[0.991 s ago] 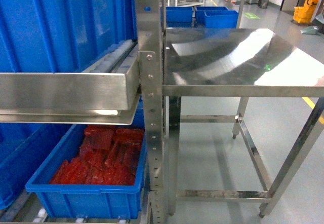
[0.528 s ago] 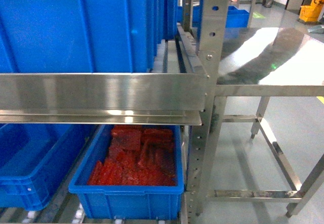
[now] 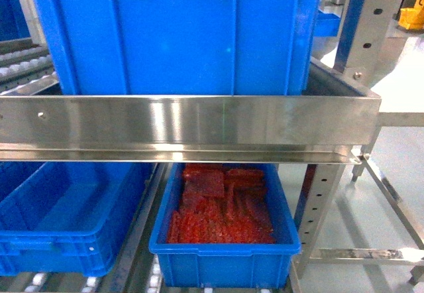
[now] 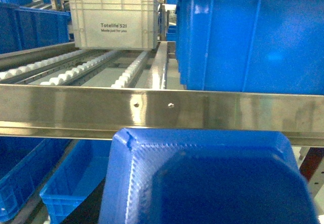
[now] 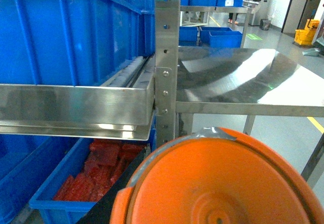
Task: Sort blue parts and orange caps into right shelf containers
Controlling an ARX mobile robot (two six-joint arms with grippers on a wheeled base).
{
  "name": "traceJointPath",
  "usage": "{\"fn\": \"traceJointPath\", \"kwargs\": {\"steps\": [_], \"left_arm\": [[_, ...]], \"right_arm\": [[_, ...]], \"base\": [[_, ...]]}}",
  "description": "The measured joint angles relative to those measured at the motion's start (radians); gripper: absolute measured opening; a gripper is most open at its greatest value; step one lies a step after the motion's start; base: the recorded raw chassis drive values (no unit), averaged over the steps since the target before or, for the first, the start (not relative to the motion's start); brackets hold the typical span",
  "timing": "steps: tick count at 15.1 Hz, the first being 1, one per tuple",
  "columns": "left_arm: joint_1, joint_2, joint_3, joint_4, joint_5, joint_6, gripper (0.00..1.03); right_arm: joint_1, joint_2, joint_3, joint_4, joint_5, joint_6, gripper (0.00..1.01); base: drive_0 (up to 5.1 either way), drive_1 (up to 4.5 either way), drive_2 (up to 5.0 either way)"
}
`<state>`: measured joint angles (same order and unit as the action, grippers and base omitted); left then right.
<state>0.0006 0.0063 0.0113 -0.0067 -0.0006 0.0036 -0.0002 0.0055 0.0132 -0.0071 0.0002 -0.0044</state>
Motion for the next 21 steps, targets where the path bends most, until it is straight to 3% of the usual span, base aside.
{"fn": "traceJointPath", "kwargs": {"steps": [21], "left_arm": [[0.000,0.000,0.000,-0.001,0.000,0.000,0.42]], "right_arm": [[0.000,0.000,0.000,0.001,0.000,0.000,0.42]], "base": [[-4.9,2.38,2.4]]}}
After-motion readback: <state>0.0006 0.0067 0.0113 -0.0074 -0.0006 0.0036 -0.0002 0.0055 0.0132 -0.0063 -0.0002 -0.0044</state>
